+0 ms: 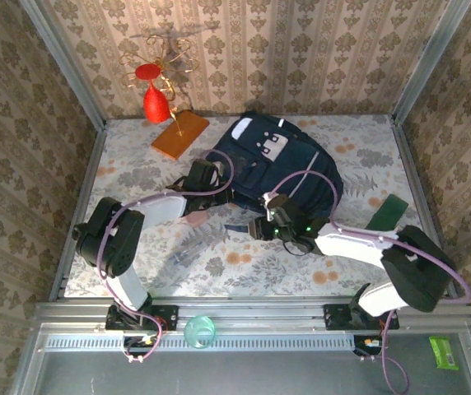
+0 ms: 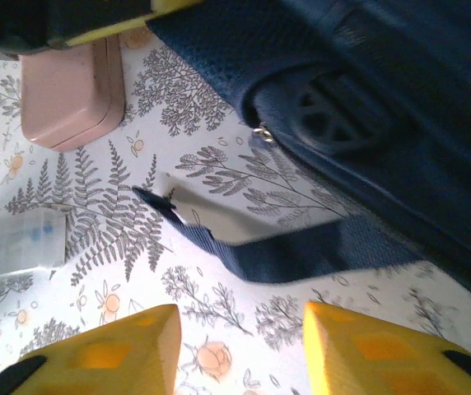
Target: Pack books, pencil case, and school supplies into a backpack
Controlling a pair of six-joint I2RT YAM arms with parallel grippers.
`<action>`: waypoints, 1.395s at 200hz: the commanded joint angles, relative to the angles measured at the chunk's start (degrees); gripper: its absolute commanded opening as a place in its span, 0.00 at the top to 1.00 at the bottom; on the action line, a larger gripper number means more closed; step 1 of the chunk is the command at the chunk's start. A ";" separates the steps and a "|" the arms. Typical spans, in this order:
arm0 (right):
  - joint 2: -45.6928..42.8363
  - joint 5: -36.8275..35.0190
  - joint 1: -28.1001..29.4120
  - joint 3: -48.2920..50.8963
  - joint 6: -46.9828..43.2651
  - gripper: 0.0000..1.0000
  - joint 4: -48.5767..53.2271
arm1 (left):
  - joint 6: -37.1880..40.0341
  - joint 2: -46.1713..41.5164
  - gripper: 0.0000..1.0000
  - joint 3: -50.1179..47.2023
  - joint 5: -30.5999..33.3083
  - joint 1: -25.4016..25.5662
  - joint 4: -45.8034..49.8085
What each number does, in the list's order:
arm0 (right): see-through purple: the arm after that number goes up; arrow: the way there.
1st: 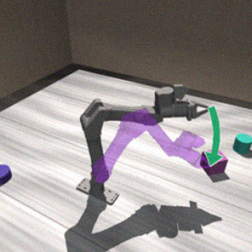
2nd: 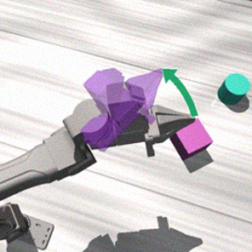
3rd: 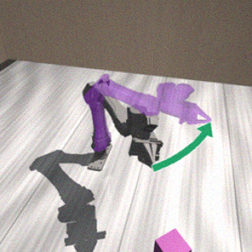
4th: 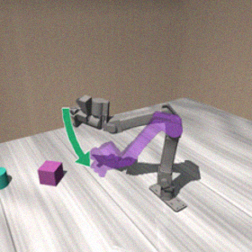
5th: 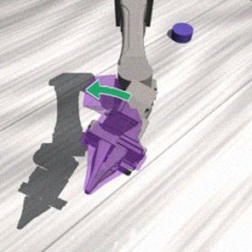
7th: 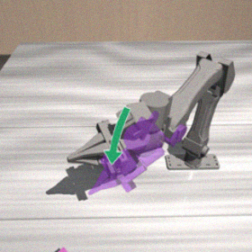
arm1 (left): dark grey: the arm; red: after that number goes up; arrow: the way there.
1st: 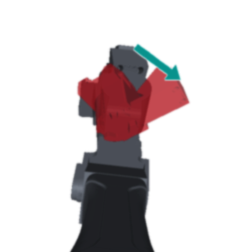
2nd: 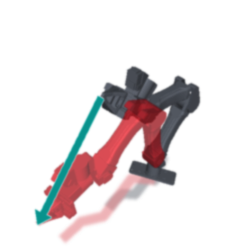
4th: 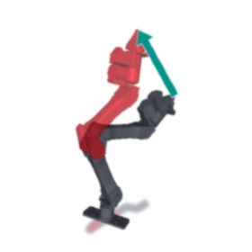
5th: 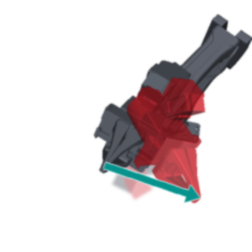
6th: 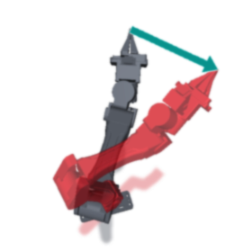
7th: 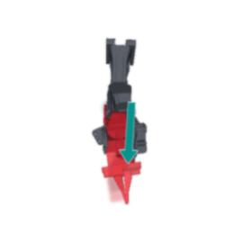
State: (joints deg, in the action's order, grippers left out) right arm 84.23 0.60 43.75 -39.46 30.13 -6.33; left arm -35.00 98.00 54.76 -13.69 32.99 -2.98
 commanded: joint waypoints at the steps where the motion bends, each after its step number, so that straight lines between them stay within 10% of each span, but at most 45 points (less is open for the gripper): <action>1: 2.94 -5.26 1.68 -1.38 0.35 0.59 -6.92 | -0.48 -2.01 1.00 1.12 -4.95 0.69 -0.29; 168: 21.99 -34.89 7.14 -6.14 6.62 0.53 -21.59 | -0.90 -3.78 1.00 1.35 -6.61 0.14 -0.73; 279: 18.49 -35.08 7.58 -2.70 10.03 1.00 -18.57 | -1.18 -2.29 1.00 -0.27 -8.20 -3.59 -2.88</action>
State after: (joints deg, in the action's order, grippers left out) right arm 106.21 -31.59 51.07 -44.66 36.95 -27.16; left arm -36.05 96.68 54.76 -18.26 31.66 -2.81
